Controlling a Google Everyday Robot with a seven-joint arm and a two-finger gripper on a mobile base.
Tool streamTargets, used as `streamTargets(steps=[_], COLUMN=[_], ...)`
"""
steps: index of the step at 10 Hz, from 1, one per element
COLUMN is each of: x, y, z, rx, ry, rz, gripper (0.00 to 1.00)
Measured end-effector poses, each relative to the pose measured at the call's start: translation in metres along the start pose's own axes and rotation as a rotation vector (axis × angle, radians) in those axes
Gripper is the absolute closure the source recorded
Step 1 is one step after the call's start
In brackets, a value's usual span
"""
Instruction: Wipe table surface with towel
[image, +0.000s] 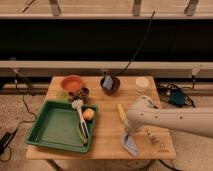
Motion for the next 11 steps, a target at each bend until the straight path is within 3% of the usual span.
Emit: streamTargets(steps=[3,6,11], x=[0.027,0.035,0.008], y=[0.003,-0.005,-0.082], z=[0.010,0.009,-0.011], rx=[-0.025,-0.031,0.024], ry=[0.005,0.012,0.033], rz=[0.051,0.068,-0.031], gripper=[1.00,1.00,1.00])
